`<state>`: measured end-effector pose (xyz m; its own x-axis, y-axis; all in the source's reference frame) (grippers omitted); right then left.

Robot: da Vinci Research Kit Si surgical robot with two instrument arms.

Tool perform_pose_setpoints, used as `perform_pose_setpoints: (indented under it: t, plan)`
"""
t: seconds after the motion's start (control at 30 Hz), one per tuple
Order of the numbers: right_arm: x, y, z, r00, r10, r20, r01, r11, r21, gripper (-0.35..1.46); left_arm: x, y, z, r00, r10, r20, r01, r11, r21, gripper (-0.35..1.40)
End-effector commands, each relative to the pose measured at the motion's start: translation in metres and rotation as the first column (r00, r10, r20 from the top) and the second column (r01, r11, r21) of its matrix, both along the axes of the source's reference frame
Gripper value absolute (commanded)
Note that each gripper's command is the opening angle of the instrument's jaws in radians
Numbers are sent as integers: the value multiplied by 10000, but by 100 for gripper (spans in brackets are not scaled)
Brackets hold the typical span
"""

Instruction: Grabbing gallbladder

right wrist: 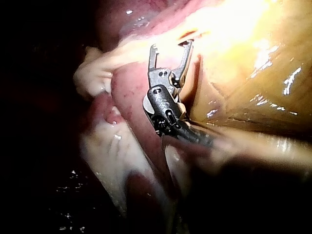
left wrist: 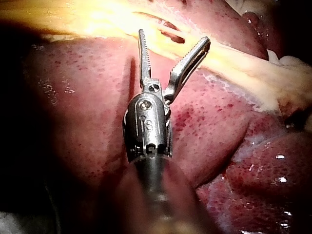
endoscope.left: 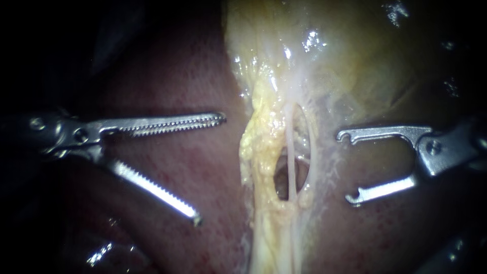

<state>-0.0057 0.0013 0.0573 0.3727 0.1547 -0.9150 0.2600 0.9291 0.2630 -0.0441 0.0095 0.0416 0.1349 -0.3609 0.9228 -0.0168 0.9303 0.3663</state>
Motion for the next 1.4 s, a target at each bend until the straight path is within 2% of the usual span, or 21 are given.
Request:
perform_pose_setpoints:
  t: [0.03,0.1,0.2,0.3,0.43,0.53,0.57,0.7,0.87,1.03,1.4]
  plan:
    - [0,0,0,10000,4,1,-4,10000,0,59,1,0,-1,10000,16,15,-16,10000,5,103]
    - [0,0,0,10000,5,1,-5,10000,0,59,2,1,-3,10000,-75,-29,76,9999,120,101]
    - [0,1,1,10000,12,5,-12,10000,0,59,4,4,-9,9969,-699,-373,720,9958,573,98]
    - [0,1,1,10000,13,5,-13,10000,0,59,5,8,-13,9932,-1025,-545,1075,9894,978,91]
    - [0,1,1,10000,13,5,-13,10000,0,59,2,13,-15,9832,-1382,-1189,1558,9757,1543,83]
    - [-1,1,1,10000,12,4,-12,10000,0,59,-1,16,-13,9768,-1453,-1574,1724,9693,1751,73]
    - [-1,1,1,10000,11,4,-11,10000,0,59,-4,17,-12,9733,-1523,-1719,1853,9629,1961,69]
    - [-1,1,1,10000,9,3,-9,10000,0,59,-12,20,-10,9624,-1688,-2129,2181,9472,2351,61]
    - [-2,1,1,10000,8,2,-8,10000,-1,59,-21,24,-6,9514,-1714,-2559,2357,9399,2469,49]
    - [-2,1,1,10000,6,1,-6,10000,-1,59,-29,26,0,9433,-1827,-2771,2597,9261,2736,42]
    - [-2,1,1,10000,3,0,-3,10000,-1,59,-35,21,22,9317,-1916,-3085,2854,9116,2957,34]
